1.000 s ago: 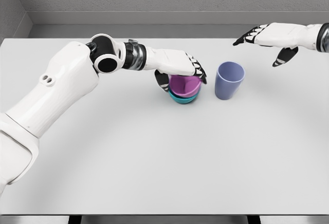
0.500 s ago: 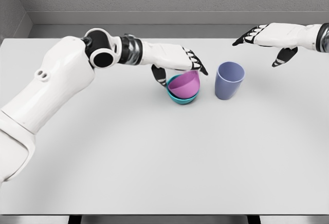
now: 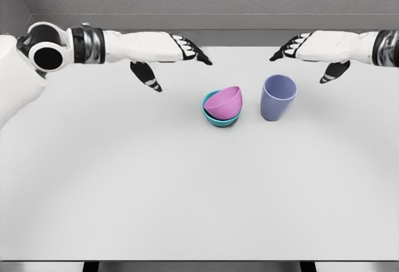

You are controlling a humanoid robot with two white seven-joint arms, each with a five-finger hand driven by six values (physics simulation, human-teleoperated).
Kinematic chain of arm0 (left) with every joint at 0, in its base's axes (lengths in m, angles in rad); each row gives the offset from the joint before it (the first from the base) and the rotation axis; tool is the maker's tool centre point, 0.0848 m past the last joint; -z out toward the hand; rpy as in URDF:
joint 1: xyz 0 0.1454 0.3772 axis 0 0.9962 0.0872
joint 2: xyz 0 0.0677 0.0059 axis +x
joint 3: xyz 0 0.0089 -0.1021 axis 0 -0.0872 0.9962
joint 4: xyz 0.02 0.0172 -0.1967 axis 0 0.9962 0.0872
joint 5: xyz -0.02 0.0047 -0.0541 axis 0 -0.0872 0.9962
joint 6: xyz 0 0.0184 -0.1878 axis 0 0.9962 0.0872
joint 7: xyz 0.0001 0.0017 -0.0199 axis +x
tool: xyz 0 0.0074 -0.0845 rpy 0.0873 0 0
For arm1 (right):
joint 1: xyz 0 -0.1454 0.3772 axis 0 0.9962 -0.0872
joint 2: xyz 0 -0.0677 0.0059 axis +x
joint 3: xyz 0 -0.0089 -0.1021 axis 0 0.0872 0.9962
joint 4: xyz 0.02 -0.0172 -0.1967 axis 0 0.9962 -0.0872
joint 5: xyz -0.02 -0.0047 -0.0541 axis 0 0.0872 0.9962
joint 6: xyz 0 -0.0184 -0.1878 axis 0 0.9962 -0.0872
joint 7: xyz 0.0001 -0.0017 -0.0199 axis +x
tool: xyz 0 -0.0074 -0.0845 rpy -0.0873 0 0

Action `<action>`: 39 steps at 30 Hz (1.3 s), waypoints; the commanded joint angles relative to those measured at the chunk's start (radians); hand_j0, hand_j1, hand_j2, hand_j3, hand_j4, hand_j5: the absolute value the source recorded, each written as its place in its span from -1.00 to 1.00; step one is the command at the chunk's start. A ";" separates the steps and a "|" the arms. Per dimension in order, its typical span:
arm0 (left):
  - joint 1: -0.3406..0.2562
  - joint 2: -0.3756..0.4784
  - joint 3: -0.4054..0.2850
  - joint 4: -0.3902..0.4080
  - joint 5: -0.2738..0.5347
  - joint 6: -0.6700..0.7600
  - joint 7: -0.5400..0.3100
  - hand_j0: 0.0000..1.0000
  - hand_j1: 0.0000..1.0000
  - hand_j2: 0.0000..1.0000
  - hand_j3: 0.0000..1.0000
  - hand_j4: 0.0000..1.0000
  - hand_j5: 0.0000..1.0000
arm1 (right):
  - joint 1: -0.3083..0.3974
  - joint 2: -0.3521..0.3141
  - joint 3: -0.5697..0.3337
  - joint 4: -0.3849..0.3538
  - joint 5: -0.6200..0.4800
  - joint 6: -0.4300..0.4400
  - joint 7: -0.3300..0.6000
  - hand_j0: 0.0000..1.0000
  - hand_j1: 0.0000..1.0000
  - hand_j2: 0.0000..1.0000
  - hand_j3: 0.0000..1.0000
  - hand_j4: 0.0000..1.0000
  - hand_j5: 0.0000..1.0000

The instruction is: Stacking bowl and cup with both arms

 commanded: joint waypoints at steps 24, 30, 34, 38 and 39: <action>0.158 0.135 0.111 -0.008 0.037 0.003 0.001 1.00 1.00 1.00 1.00 1.00 1.00 | 0.020 0.000 0.082 -0.089 -0.005 0.003 0.000 1.00 1.00 1.00 1.00 1.00 1.00; 0.158 0.137 0.113 -0.008 0.037 0.003 0.001 1.00 1.00 1.00 1.00 1.00 1.00 | 0.017 0.002 0.091 -0.088 -0.003 0.003 0.000 1.00 1.00 1.00 1.00 1.00 1.00; 0.158 0.135 0.113 -0.008 0.035 0.003 0.001 1.00 1.00 1.00 1.00 1.00 1.00 | 0.017 0.006 0.091 -0.086 -0.003 0.003 0.000 1.00 1.00 1.00 1.00 1.00 1.00; 0.158 0.135 0.113 -0.008 0.035 0.003 0.001 1.00 1.00 1.00 1.00 1.00 1.00 | 0.017 0.008 0.091 -0.085 -0.002 0.003 0.000 1.00 1.00 1.00 1.00 1.00 1.00; 0.158 0.135 0.113 -0.008 0.035 0.003 0.001 1.00 1.00 1.00 1.00 1.00 1.00 | 0.017 0.008 0.091 -0.085 -0.003 0.003 0.000 1.00 1.00 1.00 1.00 1.00 1.00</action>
